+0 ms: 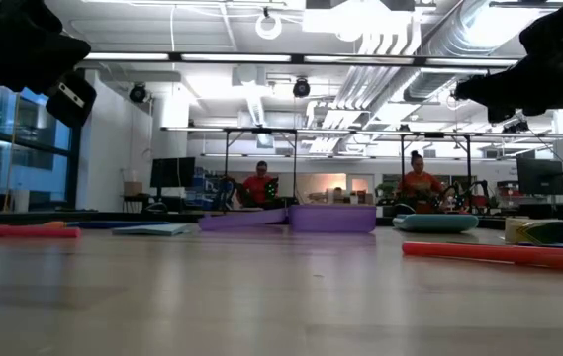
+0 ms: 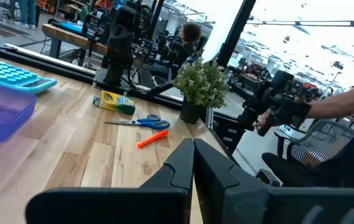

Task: Pack school essentials
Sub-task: Put the yellow crayon box into the purple supply box

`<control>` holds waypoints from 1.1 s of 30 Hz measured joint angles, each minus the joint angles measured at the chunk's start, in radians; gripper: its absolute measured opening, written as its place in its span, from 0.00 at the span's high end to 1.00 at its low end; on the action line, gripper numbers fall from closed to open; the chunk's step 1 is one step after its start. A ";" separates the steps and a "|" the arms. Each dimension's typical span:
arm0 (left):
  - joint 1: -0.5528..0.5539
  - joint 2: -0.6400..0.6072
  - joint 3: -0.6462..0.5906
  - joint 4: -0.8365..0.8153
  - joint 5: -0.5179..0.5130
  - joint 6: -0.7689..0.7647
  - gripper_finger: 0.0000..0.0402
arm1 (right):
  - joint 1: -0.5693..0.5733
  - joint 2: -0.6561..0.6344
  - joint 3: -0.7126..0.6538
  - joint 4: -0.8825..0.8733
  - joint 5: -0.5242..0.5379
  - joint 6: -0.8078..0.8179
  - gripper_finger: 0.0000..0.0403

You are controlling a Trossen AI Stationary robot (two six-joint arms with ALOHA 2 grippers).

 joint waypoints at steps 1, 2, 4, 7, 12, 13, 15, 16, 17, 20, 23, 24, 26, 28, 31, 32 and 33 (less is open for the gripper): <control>0.000 0.000 0.000 0.000 0.000 0.000 1.00 | 0.000 0.000 0.000 0.001 -0.001 0.063 1.00; 0.000 0.000 0.000 0.000 0.000 0.000 1.00 | 0.000 0.000 0.000 0.003 -0.001 0.135 1.00; 0.000 0.000 0.000 0.000 0.000 0.000 1.00 | 0.000 0.000 0.000 0.017 -0.001 0.283 1.00; 0.000 0.000 0.000 0.000 0.000 0.000 1.00 | 0.000 0.001 0.000 0.097 0.068 0.425 1.00; 0.000 0.000 0.000 0.000 0.000 0.000 1.00 | 0.000 0.014 0.004 0.491 0.191 0.441 1.00; 0.000 0.000 0.000 0.000 0.000 0.000 1.00 | 0.000 0.023 0.020 0.534 0.170 0.408 1.00; 0.000 0.000 0.000 0.000 0.000 0.000 1.00 | 0.000 0.055 0.087 0.561 0.121 0.341 1.00; 0.000 0.000 0.000 0.000 0.000 0.000 1.00 | 0.000 0.073 0.130 0.549 0.114 0.321 1.00; 0.000 0.000 0.000 0.000 0.000 0.000 1.00 | 0.000 0.100 0.177 0.523 0.114 0.310 1.00; 0.000 0.000 0.000 0.000 0.000 0.000 1.00 | 0.000 0.191 0.326 0.363 0.118 0.276 1.00; 0.000 0.000 0.000 0.000 0.000 0.000 1.00 | 0.000 0.279 0.495 0.153 0.129 0.273 1.00; 0.000 0.000 0.000 0.000 0.000 0.000 1.00 | 0.000 0.309 0.549 0.077 0.129 0.281 1.00; 0.000 0.000 0.000 0.000 0.000 0.000 1.00 | 0.000 0.367 0.641 -0.074 0.130 0.298 1.00; 0.000 0.000 0.000 0.000 0.000 0.000 1.00 | 0.000 0.418 0.723 -0.195 0.130 0.315 1.00; 0.000 0.000 0.000 0.000 0.000 0.000 1.00 | 0.000 0.486 0.819 -0.322 0.130 0.323 1.00; 0.000 0.000 0.000 0.000 0.000 0.000 1.00 | 0.000 0.507 0.844 -0.354 0.130 0.323 1.00; 0.000 0.000 0.000 0.000 0.000 0.000 1.00 | 0.000 0.527 0.868 -0.387 0.130 0.323 1.00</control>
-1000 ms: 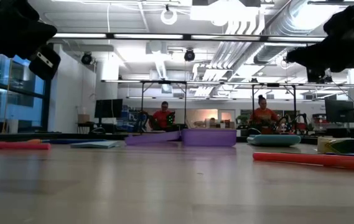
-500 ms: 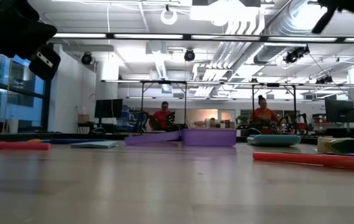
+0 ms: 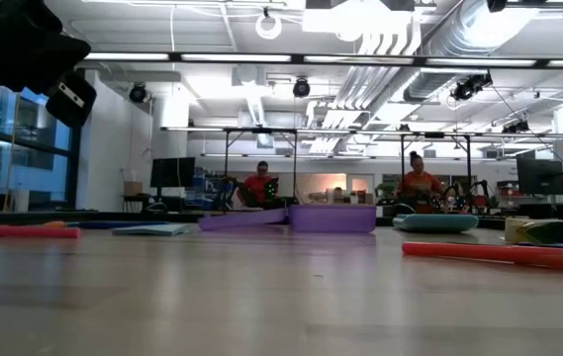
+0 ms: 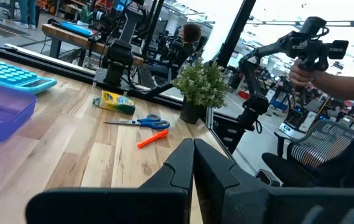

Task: Pack school essentials
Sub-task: Put the yellow crayon box into the purple supply box

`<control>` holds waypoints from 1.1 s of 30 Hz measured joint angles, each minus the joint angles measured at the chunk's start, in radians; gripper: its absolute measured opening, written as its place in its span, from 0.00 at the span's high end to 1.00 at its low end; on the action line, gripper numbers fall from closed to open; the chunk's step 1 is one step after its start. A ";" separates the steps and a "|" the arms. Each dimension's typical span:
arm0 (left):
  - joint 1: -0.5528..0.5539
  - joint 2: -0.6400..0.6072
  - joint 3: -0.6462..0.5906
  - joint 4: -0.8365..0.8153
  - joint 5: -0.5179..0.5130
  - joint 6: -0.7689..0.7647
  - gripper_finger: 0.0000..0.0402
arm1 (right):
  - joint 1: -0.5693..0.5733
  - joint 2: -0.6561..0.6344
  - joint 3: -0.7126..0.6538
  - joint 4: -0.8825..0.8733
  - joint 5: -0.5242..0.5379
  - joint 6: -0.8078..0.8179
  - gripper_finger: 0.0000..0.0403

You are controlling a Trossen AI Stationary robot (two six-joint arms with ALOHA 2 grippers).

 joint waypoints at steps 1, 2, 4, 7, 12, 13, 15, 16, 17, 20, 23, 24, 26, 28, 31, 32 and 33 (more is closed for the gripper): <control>0.000 0.000 0.000 0.000 0.000 0.000 1.00 | 0.000 0.019 0.020 -0.029 0.000 0.000 1.00; 0.000 0.000 0.000 0.000 0.000 0.000 1.00 | 0.000 0.038 0.040 -0.054 0.006 0.000 1.00; 0.000 0.000 0.000 0.000 0.000 0.000 1.00 | 0.000 0.079 0.085 -0.106 0.033 0.015 0.99; 0.000 0.000 0.000 0.000 0.000 0.000 1.00 | 0.000 0.158 0.162 -0.224 0.037 0.026 0.95; 0.000 0.000 0.000 0.000 0.000 0.000 1.00 | 0.000 0.309 0.268 -0.496 0.043 0.132 0.76; 0.000 0.000 0.000 0.000 0.000 0.000 1.00 | 0.000 0.335 0.277 -0.547 0.043 0.175 0.72; 0.000 0.000 0.000 0.000 0.000 0.000 1.00 | 0.000 0.381 0.283 -0.642 0.017 0.264 0.62; 0.000 0.000 0.000 0.000 0.000 0.000 1.00 | 0.000 0.403 0.280 -0.686 -0.006 0.302 0.58; 0.000 0.000 0.000 0.000 0.000 0.000 1.00 | 0.000 0.423 0.270 -0.723 -0.027 0.342 0.54; 0.000 0.000 0.000 0.000 0.000 0.000 1.00 | 0.000 0.482 0.222 -0.807 -0.123 0.461 0.43; 0.000 0.000 0.000 0.000 0.000 0.000 1.00 | 0.000 0.524 0.148 -0.826 -0.184 0.577 0.39; 0.000 0.000 0.000 0.000 0.000 0.000 1.00 | 0.000 0.533 0.123 -0.825 -0.199 0.602 0.38; 0.000 0.000 0.000 0.000 0.000 0.000 1.00 | 0.002 0.554 0.068 -0.815 -0.226 0.627 0.38; 0.000 0.000 0.000 0.000 0.000 0.000 1.00 | 0.003 0.573 0.020 -0.804 -0.242 0.611 0.38; 0.000 0.000 0.000 0.000 0.000 0.000 1.00 | -0.002 0.603 -0.021 -0.789 -0.268 0.506 0.38; 0.000 0.000 0.000 0.000 0.000 0.000 1.00 | -0.009 0.617 -0.026 -0.789 -0.275 0.463 0.38; 0.000 0.000 0.000 0.000 0.000 0.000 1.00 | -0.018 0.631 -0.028 -0.790 -0.283 0.418 0.38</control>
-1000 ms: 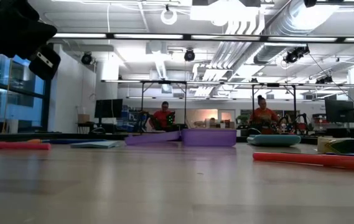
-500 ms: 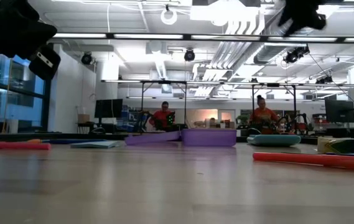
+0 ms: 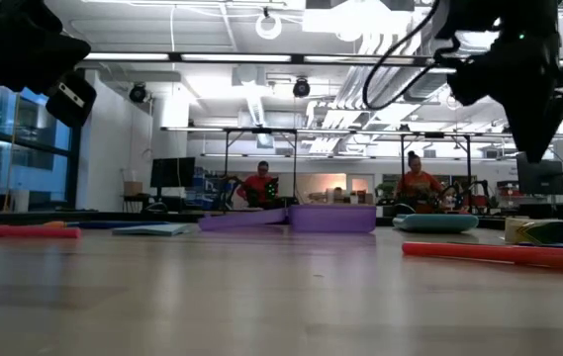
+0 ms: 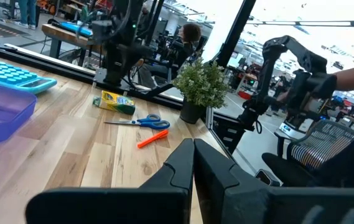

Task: Pack school essentials
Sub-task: Put the yellow crayon box into the purple supply box

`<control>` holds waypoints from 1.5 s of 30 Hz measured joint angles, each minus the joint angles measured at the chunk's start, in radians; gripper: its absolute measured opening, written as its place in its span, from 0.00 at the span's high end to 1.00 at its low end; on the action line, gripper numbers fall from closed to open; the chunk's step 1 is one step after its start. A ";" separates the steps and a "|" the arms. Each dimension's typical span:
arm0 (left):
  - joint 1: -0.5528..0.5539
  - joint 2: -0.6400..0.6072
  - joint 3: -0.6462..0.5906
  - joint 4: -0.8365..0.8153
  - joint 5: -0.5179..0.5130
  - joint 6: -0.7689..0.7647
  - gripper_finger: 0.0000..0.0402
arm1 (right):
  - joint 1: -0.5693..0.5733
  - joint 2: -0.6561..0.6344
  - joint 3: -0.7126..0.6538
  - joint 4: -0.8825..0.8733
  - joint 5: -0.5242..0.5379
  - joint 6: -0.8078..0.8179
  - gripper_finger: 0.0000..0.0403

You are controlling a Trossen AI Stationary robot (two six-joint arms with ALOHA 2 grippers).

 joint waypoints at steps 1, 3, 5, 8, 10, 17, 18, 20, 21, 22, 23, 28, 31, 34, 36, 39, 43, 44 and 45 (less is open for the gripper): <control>0.000 0.000 0.000 0.000 0.000 0.000 1.00 | -0.011 0.016 0.000 0.002 -0.001 -0.047 0.38; 0.000 0.000 0.000 0.000 0.000 0.000 1.00 | -0.031 0.052 0.005 0.002 -0.001 -0.152 0.38; 0.000 0.000 0.000 0.000 0.000 0.000 1.00 | -0.052 0.091 0.009 0.012 -0.002 -0.278 0.38; 0.000 0.000 0.000 0.000 0.000 0.000 1.00 | -0.071 0.147 0.007 0.013 -0.001 -0.494 0.38; 0.000 0.000 0.000 0.000 0.000 0.000 1.00 | -0.079 0.182 0.007 0.015 0.001 -0.606 0.38; 0.000 0.000 0.000 0.000 0.000 0.000 1.00 | -0.103 0.276 0.007 0.040 0.016 -0.845 0.38; 0.000 0.000 0.000 0.000 0.000 0.000 1.00 | -0.107 0.288 0.006 0.046 0.015 -0.871 0.38; 0.000 0.000 0.000 0.000 0.000 0.000 1.00 | -0.116 0.308 0.006 0.058 0.015 -0.916 0.38; 0.000 0.000 0.000 0.000 0.000 0.000 1.00 | -0.121 0.317 0.006 0.064 0.007 -0.936 0.38; 0.000 0.000 0.000 0.000 0.000 0.000 1.00 | -0.128 0.326 0.006 0.073 -0.007 -0.955 0.38; 0.000 0.000 0.000 0.000 0.000 0.000 1.00 | -0.133 0.333 0.006 0.081 -0.019 -0.975 0.38; 0.000 0.000 0.000 0.000 0.000 0.000 1.00 | -0.156 0.364 0.006 0.093 -0.045 -1.046 0.45; 0.000 0.000 0.000 0.000 0.000 0.000 1.00 | -0.166 0.382 0.006 0.099 -0.054 -1.052 0.52; 0.000 0.000 0.000 0.000 0.000 0.000 1.00 | -0.170 0.406 0.006 0.105 -0.053 -1.051 0.58; 0.000 0.000 0.000 0.000 0.000 0.000 1.00 | -0.170 0.420 0.006 0.117 -0.050 -1.048 0.62; 0.000 0.000 0.000 0.000 0.000 0.000 1.00 | -0.170 0.435 0.006 0.121 -0.051 -1.048 0.65; 0.000 0.000 0.000 0.000 0.000 0.000 1.00 | -0.170 0.446 0.006 0.115 -0.068 -1.047 0.67; 0.000 0.000 0.000 0.000 0.000 0.000 1.00 | -0.170 0.445 0.006 0.115 -0.075 -1.048 0.67; 0.000 0.000 0.000 0.000 0.000 0.000 1.00 | -0.171 0.444 0.006 0.115 -0.081 -1.052 0.67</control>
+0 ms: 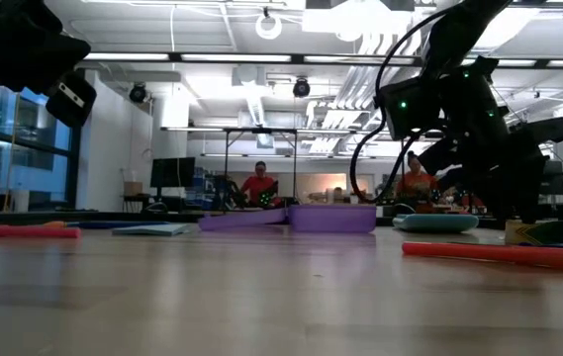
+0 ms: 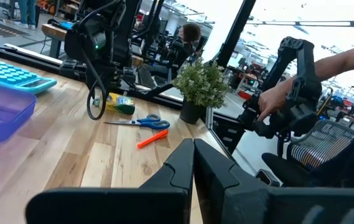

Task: Pack school essentials
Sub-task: Put the yellow crayon box into the purple supply box

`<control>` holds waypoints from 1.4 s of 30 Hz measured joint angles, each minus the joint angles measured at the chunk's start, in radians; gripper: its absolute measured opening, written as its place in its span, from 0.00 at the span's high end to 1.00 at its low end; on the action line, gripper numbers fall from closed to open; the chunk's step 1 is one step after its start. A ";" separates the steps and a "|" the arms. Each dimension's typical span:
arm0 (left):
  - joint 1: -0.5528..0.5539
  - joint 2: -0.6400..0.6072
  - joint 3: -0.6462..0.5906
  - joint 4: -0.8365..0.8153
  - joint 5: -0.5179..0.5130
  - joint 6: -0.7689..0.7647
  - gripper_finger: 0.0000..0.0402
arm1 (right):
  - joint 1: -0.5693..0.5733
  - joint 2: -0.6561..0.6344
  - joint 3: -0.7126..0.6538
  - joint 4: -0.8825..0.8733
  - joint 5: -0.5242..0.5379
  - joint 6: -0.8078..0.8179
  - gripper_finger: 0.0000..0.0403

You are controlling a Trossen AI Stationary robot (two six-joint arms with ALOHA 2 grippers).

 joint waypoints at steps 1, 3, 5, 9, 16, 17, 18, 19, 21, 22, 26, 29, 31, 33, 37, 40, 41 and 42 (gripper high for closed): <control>0.000 0.000 0.000 0.000 0.000 0.000 1.00 | 0.000 -0.002 0.000 0.000 -0.001 -0.002 0.67; 0.000 0.000 0.000 0.000 0.000 0.000 1.00 | 0.000 -0.002 0.000 0.000 -0.002 -0.003 0.67; 0.000 0.000 0.000 0.000 0.000 0.000 1.00 | 0.000 -0.002 0.000 0.001 -0.006 -0.003 0.67; 0.000 0.000 0.000 0.000 0.000 0.000 1.00 | 0.001 -0.002 0.000 0.000 -0.015 -0.003 0.71; 0.000 0.000 0.000 0.000 0.000 0.000 1.00 | 0.001 0.004 0.000 0.000 -0.021 -0.003 0.81; 0.000 0.000 0.000 0.000 0.000 0.000 1.00 | 0.001 0.009 0.000 0.000 -0.023 -0.003 0.82; 0.000 0.000 0.000 0.000 0.000 0.000 1.00 | 0.001 0.013 -0.003 0.004 -0.024 -0.002 0.82; 0.000 0.000 0.000 0.000 0.000 0.000 1.00 | 0.001 0.020 -0.008 0.007 -0.024 0.001 0.83; 0.000 0.000 0.000 0.000 0.000 0.000 1.00 | 0.001 0.026 -0.019 0.006 -0.023 0.001 0.84; 0.000 0.000 0.000 0.000 0.000 0.000 1.00 | 0.001 0.027 -0.020 0.005 -0.023 0.001 0.84; 0.000 0.000 0.000 0.000 0.000 0.000 1.00 | 0.001 0.022 -0.014 0.001 -0.018 0.004 0.85; 0.000 0.000 0.000 0.000 0.000 0.000 1.00 | 0.001 0.020 -0.003 0.001 -0.014 -0.003 0.89; 0.000 0.000 0.000 0.000 0.000 0.000 1.00 | 0.001 0.020 0.006 -0.006 -0.011 -0.003 0.94; 0.000 0.000 0.000 0.000 0.000 0.000 1.00 | 0.001 0.020 0.017 -0.015 -0.007 -0.003 0.98; 0.000 0.000 0.000 0.000 0.000 0.000 1.00 | 0.001 0.010 0.047 -0.044 -0.007 -0.003 0.99; 0.000 0.000 0.000 0.000 0.000 0.000 1.00 | 0.001 -0.016 0.070 -0.077 -0.007 0.000 0.99; 0.000 0.000 0.000 0.000 0.000 0.000 1.00 | 0.001 -0.028 0.079 -0.087 -0.008 0.002 1.00; 0.000 0.000 0.000 0.000 0.000 0.000 1.00 | 0.001 -0.043 0.085 -0.093 -0.008 0.005 1.00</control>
